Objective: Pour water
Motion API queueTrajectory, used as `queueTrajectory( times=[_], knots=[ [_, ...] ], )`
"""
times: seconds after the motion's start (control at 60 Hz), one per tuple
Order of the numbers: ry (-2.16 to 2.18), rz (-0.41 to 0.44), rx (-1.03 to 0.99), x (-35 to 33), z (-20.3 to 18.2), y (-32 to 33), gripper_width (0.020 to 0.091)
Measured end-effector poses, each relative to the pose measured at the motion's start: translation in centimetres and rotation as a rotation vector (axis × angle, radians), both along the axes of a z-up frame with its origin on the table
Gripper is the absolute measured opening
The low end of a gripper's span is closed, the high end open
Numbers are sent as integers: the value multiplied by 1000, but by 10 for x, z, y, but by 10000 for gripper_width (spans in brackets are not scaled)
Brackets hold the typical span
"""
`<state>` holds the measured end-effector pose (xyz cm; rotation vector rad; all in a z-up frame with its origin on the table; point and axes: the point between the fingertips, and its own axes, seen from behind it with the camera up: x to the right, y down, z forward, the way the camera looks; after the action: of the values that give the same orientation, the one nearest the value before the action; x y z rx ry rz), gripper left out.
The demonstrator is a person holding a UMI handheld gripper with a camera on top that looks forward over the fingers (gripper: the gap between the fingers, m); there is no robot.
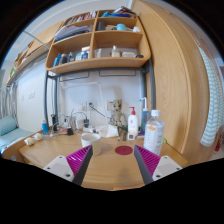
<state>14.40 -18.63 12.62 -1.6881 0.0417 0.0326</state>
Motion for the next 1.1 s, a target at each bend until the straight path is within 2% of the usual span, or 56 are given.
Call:
queueTrajectory(
  times=[0.25,0.517,0.6,0.683,0.717,0.75,0.783,0.85,1.017,1.1],
  knots=[
    [-11,-133,-48,103,-32,7,856],
    [-21,-133,-24,144,-32,65,861],
    [-38,-127,-26,147,-32,78,841],
    [-48,-119,-27,147,-31,88,774],
    [-49,-114,-28,146,-31,91,722],
    [-53,-108,-26,143,-31,93,657],
    [-63,-99,-28,140,-29,94,546],
    [-78,-99,-28,140,-30,96,520],
    [-84,-86,-23,136,-29,96,367],
    [-65,-88,-22,138,-29,96,343]
  ],
)
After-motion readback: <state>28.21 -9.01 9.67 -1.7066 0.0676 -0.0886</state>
